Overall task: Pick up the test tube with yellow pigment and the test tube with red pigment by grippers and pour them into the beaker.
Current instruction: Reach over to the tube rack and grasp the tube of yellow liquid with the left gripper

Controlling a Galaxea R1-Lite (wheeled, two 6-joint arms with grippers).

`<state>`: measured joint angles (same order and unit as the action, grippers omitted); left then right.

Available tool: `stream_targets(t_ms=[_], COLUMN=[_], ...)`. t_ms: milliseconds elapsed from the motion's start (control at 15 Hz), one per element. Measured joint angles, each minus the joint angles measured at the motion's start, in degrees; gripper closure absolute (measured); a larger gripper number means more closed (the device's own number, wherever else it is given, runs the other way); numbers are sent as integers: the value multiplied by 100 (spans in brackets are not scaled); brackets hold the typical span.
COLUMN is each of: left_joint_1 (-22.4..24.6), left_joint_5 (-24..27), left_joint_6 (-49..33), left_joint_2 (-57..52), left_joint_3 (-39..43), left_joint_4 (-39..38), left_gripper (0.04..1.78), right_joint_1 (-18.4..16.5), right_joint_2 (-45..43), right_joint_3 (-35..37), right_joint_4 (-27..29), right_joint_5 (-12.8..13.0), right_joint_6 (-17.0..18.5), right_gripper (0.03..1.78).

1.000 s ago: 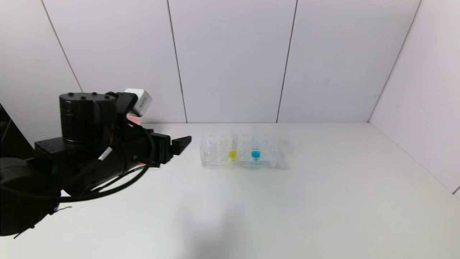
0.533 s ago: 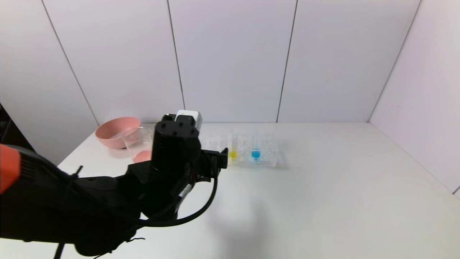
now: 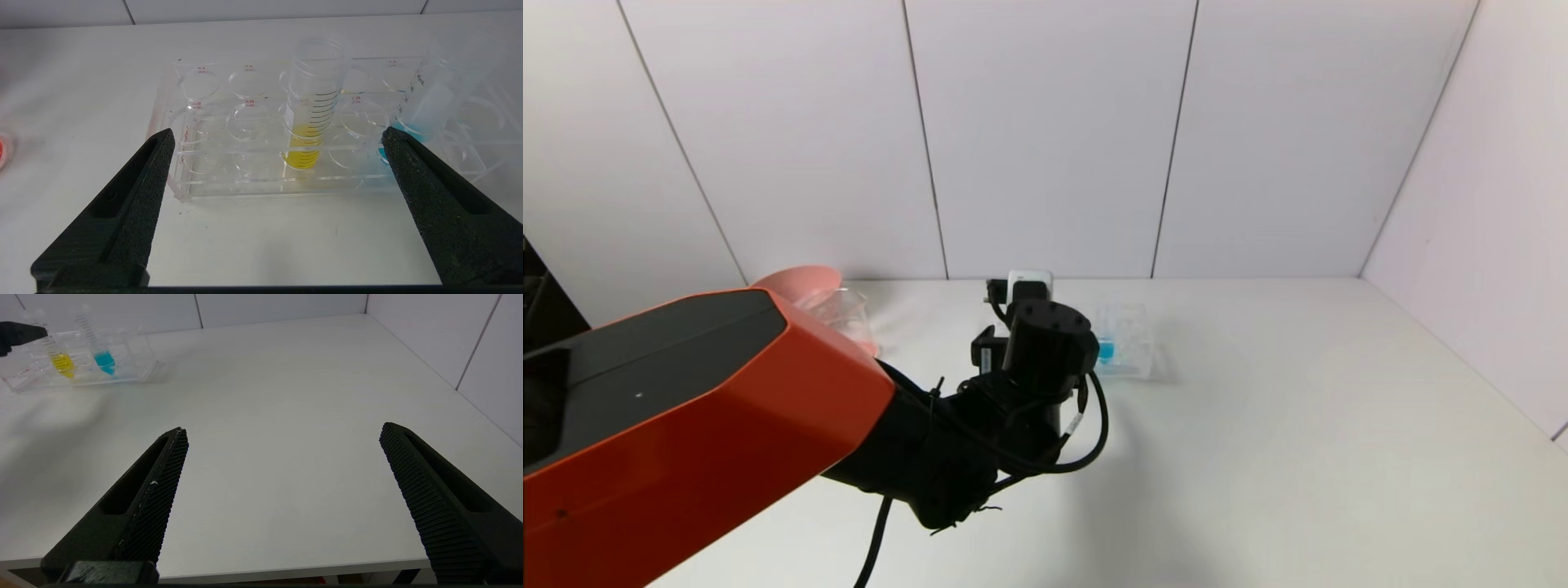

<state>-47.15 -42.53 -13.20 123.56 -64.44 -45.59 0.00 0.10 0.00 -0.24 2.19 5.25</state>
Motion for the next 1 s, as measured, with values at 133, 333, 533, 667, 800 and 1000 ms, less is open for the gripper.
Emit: stream_targets(t_ms=[133, 333, 533, 667, 800, 1000], left_joint_1=[0, 60, 217, 308, 361, 388], left_joint_5=[-2, -2, 4, 26, 37, 48], left_joint_6=[80, 254, 350, 422, 497, 505], left_joint_2=[234, 527, 750, 874, 984, 1070], left_joint_3=[-243, -634, -1006, -1240, -1442, -1565], left_joint_4=[-16, -18, -16, -18, -18, -38], left_gripper=[6, 6, 6, 6, 6, 9], right_joint_1=[0, 0, 0, 0, 0, 0], right_joint_2=[0, 0, 0, 0, 0, 0], right_joint_3=[0, 0, 0, 0, 0, 0], right_joint_4=[2, 0, 0, 2, 0, 0], right_joint_5=[0, 0, 0, 0, 0, 0], right_joint_6=[-2, -2, -2, 0, 0, -2], right_gripper=[10, 10, 10, 10, 10, 10])
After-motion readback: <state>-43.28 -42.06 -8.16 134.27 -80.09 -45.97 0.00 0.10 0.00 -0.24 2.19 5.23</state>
